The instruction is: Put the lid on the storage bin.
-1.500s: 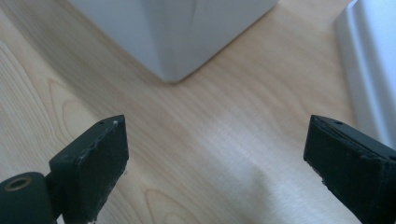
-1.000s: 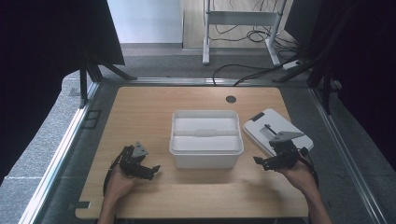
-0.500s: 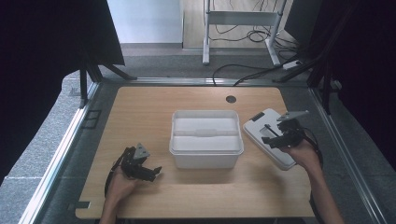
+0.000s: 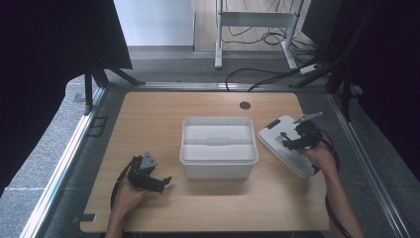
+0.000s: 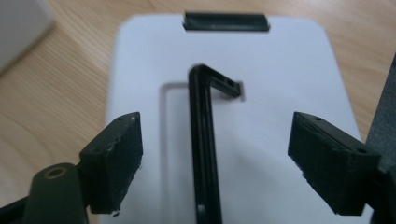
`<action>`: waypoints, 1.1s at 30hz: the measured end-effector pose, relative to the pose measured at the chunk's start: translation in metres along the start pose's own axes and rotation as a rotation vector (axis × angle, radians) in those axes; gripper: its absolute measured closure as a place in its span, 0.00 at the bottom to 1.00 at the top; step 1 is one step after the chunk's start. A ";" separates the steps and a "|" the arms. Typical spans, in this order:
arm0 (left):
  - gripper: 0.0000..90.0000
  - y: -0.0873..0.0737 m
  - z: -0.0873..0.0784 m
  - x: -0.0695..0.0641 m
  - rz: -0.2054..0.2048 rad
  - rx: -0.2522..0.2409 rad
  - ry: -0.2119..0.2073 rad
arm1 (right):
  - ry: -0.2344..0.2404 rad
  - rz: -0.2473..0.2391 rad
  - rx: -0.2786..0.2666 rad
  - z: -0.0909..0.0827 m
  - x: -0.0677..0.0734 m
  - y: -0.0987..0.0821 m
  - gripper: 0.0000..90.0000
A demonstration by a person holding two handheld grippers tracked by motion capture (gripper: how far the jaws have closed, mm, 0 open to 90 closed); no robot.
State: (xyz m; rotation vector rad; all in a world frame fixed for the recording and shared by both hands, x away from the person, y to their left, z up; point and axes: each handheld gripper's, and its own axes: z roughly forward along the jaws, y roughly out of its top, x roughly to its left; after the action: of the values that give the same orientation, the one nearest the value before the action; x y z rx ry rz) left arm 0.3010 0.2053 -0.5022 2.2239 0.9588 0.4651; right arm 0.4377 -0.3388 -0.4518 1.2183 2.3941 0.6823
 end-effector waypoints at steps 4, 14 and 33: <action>0.00 0.001 -0.001 -0.001 0.000 -0.007 0.000 | -0.016 -0.001 0.031 0.012 -0.008 -0.006 0.28; 0.00 0.003 0.002 -0.005 0.018 0.003 -0.008 | -0.011 0.012 0.008 -0.001 -0.032 -0.006 0.60; 0.00 -0.007 0.012 0.002 -0.021 0.055 -0.003 | 0.114 -0.035 0.046 -0.020 -0.041 0.012 0.93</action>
State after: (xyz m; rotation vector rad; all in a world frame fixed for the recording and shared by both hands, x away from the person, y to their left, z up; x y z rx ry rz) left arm 0.3051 0.2050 -0.5156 2.2604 1.0032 0.4308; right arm 0.4584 -0.3716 -0.4245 1.1827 2.5310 0.7073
